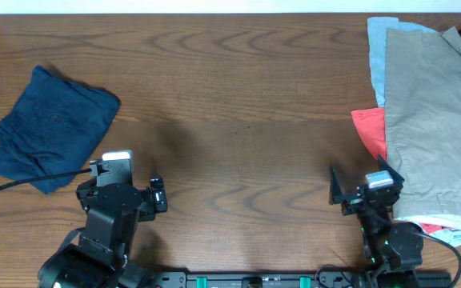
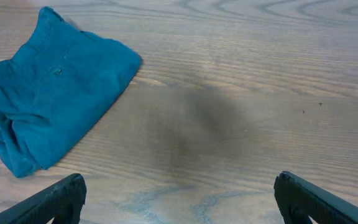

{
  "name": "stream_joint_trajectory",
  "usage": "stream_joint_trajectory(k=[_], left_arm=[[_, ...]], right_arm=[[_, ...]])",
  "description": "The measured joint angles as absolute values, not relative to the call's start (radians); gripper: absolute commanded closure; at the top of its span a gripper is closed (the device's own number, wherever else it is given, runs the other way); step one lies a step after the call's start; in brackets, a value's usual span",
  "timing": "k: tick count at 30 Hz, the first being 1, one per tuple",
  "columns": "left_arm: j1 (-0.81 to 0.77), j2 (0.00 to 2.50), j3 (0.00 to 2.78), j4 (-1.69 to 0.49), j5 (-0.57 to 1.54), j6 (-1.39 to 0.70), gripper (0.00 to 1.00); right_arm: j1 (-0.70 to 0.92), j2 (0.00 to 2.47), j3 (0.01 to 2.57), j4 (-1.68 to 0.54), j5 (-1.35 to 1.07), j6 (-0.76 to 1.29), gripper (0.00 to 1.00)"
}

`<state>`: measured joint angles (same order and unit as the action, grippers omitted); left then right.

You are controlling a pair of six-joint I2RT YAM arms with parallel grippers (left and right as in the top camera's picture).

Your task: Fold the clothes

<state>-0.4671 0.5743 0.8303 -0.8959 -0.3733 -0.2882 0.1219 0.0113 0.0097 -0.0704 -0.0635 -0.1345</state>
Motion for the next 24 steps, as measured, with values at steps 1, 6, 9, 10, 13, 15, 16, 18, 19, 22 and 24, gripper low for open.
stream_joint_trajectory(k=[1,6,9,10,13,15,16,18,19,22,24], left_arm=[[-0.467,0.574,0.830,-0.896,-0.373,-0.288,0.02],[-0.467,0.574,0.830,-0.896,-0.373,-0.288,0.02],[-0.467,0.574,0.830,-0.896,-0.373,-0.288,0.02],[-0.467,0.574,0.830,-0.896,-0.373,-0.288,0.02],[-0.467,0.574,0.830,-0.896,-0.373,-0.288,0.02],[-0.467,0.574,0.830,-0.896,-0.373,-0.288,0.02],[-0.467,0.574,0.830,-0.896,-0.373,-0.288,0.02],[-0.467,0.574,0.830,-0.896,-0.373,-0.288,0.02],[-0.467,0.574,0.830,-0.896,-0.373,-0.288,0.02],[-0.467,0.574,0.830,-0.896,-0.373,-0.288,0.02],[-0.467,0.574,0.830,-0.896,-0.373,-0.288,0.02]], right_arm=[[0.122,0.011,0.010,-0.070,-0.060,-0.146,0.01],[0.122,0.011,0.010,-0.070,-0.051,-0.177,0.01],[0.122,0.011,0.010,-0.070,-0.049,-0.183,0.01],[0.122,0.011,0.010,-0.070,-0.049,-0.185,0.01],[0.122,0.011,0.010,-0.070,-0.048,-0.186,0.01],[0.122,0.011,0.010,-0.070,-0.049,-0.189,0.01],[0.122,0.011,0.010,-0.070,-0.048,-0.189,0.01],[0.122,0.011,0.010,-0.070,-0.048,-0.189,0.01],[0.122,0.011,0.010,-0.070,-0.048,-0.189,0.01],[0.122,0.011,0.010,-0.070,-0.048,-0.189,0.01],[0.122,0.011,0.010,-0.070,-0.048,-0.189,0.01]])
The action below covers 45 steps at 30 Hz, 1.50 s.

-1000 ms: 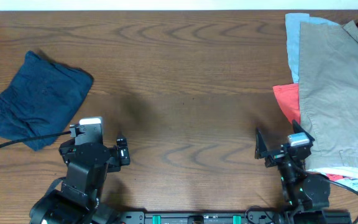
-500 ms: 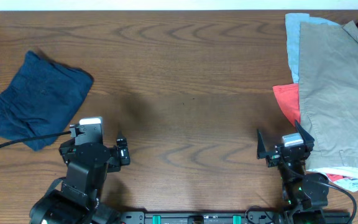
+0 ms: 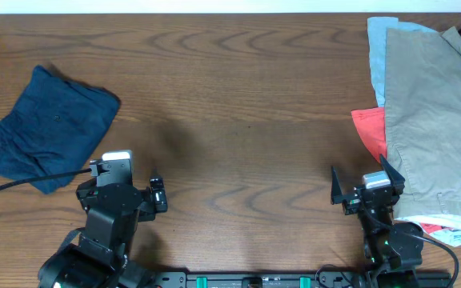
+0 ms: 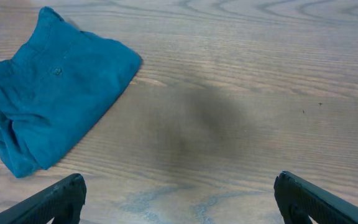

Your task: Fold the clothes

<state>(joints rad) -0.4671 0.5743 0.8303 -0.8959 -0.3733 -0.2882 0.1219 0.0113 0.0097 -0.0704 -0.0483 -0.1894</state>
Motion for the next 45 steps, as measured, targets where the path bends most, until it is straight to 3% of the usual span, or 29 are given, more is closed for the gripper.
stream_joint_trajectory(k=[17,35,45], left_arm=[[-0.455,0.574,0.830,-0.897,-0.373,-0.288,0.02],[-0.167,0.243,0.732,-0.969,-0.288,-0.288,0.02],[-0.076,0.057,0.368,-0.569,-0.145,-0.260,0.02]], right_arm=[[0.122,0.011,0.010,-0.070,-0.048,-0.189,0.01],[0.122,0.011,0.010,-0.070,-0.048,-0.189,0.01],[0.122,0.011,0.010,-0.070,-0.048,-0.189,0.01]])
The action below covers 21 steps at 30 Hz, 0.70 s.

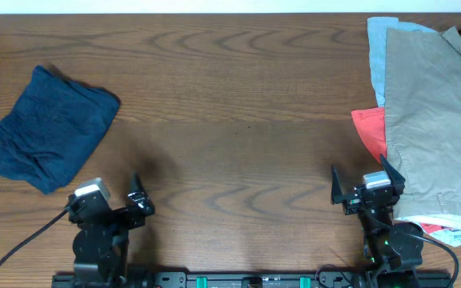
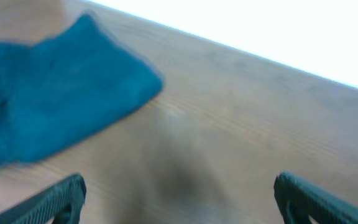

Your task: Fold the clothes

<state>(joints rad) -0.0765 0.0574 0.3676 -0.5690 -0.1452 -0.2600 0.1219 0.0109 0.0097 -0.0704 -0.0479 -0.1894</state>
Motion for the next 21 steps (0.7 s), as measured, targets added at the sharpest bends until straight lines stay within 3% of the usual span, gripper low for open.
stream_joint_trajectory(k=[12,21], left_arm=[[-0.046,0.010,0.073,0.052,-0.019,-0.151,0.02],[-0.044,0.010,0.012,-0.018,0.034,-0.100,0.02]], right_arm=[[0.122,0.011,0.010,-0.070,-0.048,-0.189,0.01],[0.122,0.011,0.010,-0.070,-0.048,-0.189,0.01]])
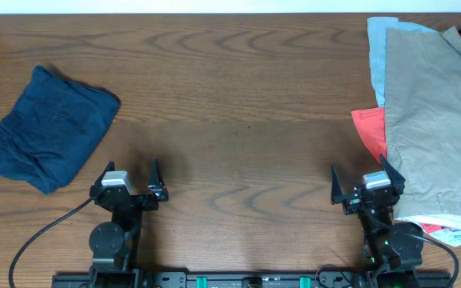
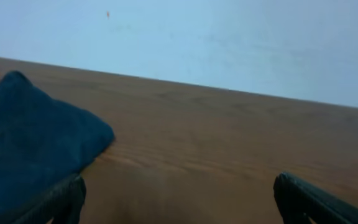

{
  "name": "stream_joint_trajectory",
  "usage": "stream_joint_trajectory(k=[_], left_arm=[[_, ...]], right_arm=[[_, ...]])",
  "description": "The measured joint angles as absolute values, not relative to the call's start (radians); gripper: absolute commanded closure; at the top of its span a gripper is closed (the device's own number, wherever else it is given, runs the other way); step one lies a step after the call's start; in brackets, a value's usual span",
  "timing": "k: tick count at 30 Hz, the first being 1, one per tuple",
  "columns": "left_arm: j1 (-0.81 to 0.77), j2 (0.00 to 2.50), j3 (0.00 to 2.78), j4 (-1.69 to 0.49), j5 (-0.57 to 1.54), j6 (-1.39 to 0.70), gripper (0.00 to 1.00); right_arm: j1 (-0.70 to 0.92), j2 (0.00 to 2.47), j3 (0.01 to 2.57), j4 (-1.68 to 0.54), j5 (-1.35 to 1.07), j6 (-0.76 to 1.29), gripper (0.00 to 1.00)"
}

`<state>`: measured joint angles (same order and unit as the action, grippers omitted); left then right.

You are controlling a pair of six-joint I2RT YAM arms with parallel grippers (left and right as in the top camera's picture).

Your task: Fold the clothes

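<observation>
A folded dark blue garment [image 1: 50,128] lies at the table's left; the left wrist view shows it [image 2: 23,137] low at the left. A pile of clothes at the right edge has a tan piece [image 1: 434,120] on top, over light blue cloth [image 1: 377,56] and a red piece [image 1: 369,128]. My left gripper [image 1: 126,178] sits low near the front edge, open and empty, fingertips [image 2: 64,199] wide apart. My right gripper [image 1: 362,180] rests open beside the pile.
The wooden table [image 1: 238,104] stretches between the two arms. A pale wall [image 2: 197,43] rises beyond the table's far edge. A dark item lies at the far right corner. A black cable [image 1: 38,236] trails from the left arm.
My left arm has drawn in lower near the front edge, and its camera now looks level across the table at the wall. The right arm and the clothes have not moved.
At first my left gripper hovered open just right of the folded blue garment, looking down on it, and stayed there. Then it had pulled back toward the front edge. Now it sits low and level there, still open. The right arm stayed parked throughout.
</observation>
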<state>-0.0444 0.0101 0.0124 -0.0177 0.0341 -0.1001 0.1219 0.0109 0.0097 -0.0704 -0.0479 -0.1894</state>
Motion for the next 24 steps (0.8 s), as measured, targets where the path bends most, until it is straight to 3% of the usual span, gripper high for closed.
stream_joint_trajectory(k=[24], left_arm=[[-0.043,0.010,0.015,-0.023,0.049,-0.100,0.02]], right_arm=[[0.122,0.011,0.010,-0.070,-0.047,-0.189,0.01]])
